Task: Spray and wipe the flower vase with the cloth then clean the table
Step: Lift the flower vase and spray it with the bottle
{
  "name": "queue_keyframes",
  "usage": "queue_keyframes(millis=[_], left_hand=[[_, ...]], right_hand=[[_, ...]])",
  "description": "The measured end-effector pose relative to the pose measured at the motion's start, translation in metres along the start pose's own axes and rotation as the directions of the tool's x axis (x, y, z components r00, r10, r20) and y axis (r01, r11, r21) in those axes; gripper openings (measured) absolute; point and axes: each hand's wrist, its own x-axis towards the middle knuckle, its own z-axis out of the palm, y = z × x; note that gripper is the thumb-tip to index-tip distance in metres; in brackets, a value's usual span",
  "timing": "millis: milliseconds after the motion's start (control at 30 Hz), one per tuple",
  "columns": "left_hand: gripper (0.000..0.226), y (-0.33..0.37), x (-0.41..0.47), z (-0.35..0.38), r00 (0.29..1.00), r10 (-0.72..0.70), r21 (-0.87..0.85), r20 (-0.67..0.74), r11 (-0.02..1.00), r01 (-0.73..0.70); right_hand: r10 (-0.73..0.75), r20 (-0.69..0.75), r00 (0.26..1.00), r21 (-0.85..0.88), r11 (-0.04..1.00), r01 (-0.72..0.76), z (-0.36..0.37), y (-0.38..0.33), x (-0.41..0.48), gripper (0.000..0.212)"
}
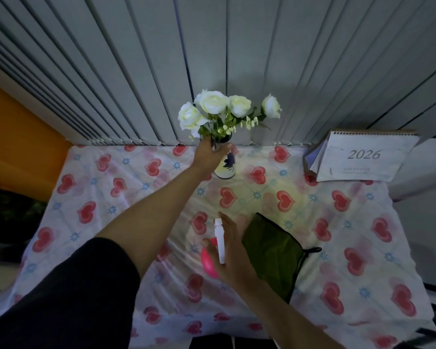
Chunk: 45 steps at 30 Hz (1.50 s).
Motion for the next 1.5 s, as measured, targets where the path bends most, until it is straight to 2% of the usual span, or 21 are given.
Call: queue_keyframes(millis=[100, 233, 367, 533, 667, 733, 833, 933, 1067, 1233, 1367, 1500], left_hand=[[0.045, 0.015, -0.005, -0.017, 1.000, 0.015, -0.018, 0.012, 1.000, -0.015], [0.045, 0.025, -0.014, -0.038, 0.999, 0.035, -0.066, 0.006, 0.997, -0.035], [0.045, 0.034, -0.030, -0.059, 0.998, 0.059, -0.108, -0.017, 0.992, -0.061], [0.037, 0.046, -0.052, -0.078, 0.996, 0.090, -0.198, -0.011, 0.976, -0.091], [0.015, 0.056, -0.064, -0.087, 0.995, 0.087, -0.301, 0.046, 0.951, -0.069], [0.012, 0.063, -0.071, -0.091, 0.991, 0.118, -0.309, 0.066, 0.946, -0.093], [0.024, 0.070, -0.075, -0.094, 0.985, 0.148, -0.315, 0.091, 0.943, -0.113], [0.022, 0.075, -0.079, -0.095, 0.983, 0.137, -0.344, 0.121, 0.935, -0.088], [0.021, 0.083, -0.084, -0.096, 0.981, 0.122, -0.399, 0.148, 0.915, -0.054], [0.014, 0.091, -0.087, -0.099, 0.980, 0.118, -0.477, 0.159, 0.878, -0.028], [0.012, 0.094, -0.088, -0.098, 0.979, 0.118, -0.485, 0.164, 0.874, -0.024], [0.027, 0.096, -0.088, -0.098, 0.977, 0.112, -0.463, 0.183, 0.886, -0.014]], right_hand=[[-0.034, -0.006, 0.999, 0.007, 0.999, 0.034, -0.009, -0.003, 0.002, 0.062], [-0.115, -0.103, 0.988, -0.006, 0.993, 0.115, -0.022, -0.010, 0.013, 0.047], [-0.059, -0.241, 0.969, 0.043, 0.997, 0.072, -0.043, -0.031, 0.028, 0.045], [-0.066, -0.246, 0.967, 0.003, 0.998, 0.069, -0.076, -0.064, 0.043, 0.045], [-0.020, -0.216, 0.976, 0.010, 1.000, 0.022, -0.087, -0.078, 0.034, 0.040], [-0.022, -0.231, 0.973, -0.002, 1.000, 0.022, -0.091, -0.083, 0.026, 0.046], [-0.042, -0.289, 0.956, -0.040, 0.999, 0.032, -0.094, -0.086, 0.015, 0.055], [-0.084, -0.323, 0.942, -0.102, 0.993, 0.054, -0.093, -0.087, 0.005, 0.054], [-0.051, -0.333, 0.942, -0.102, 0.995, 0.018, -0.090, -0.085, -0.008, 0.066], [-0.049, -0.369, 0.928, -0.126, 0.992, 0.003, -0.094, -0.084, -0.020, 0.045], [-0.027, -0.399, 0.917, -0.162, 0.986, -0.041, -0.091, -0.083, -0.025, 0.042], [-0.006, -0.397, 0.918, -0.160, 0.985, -0.063, -0.092, -0.082, -0.026, 0.064]])
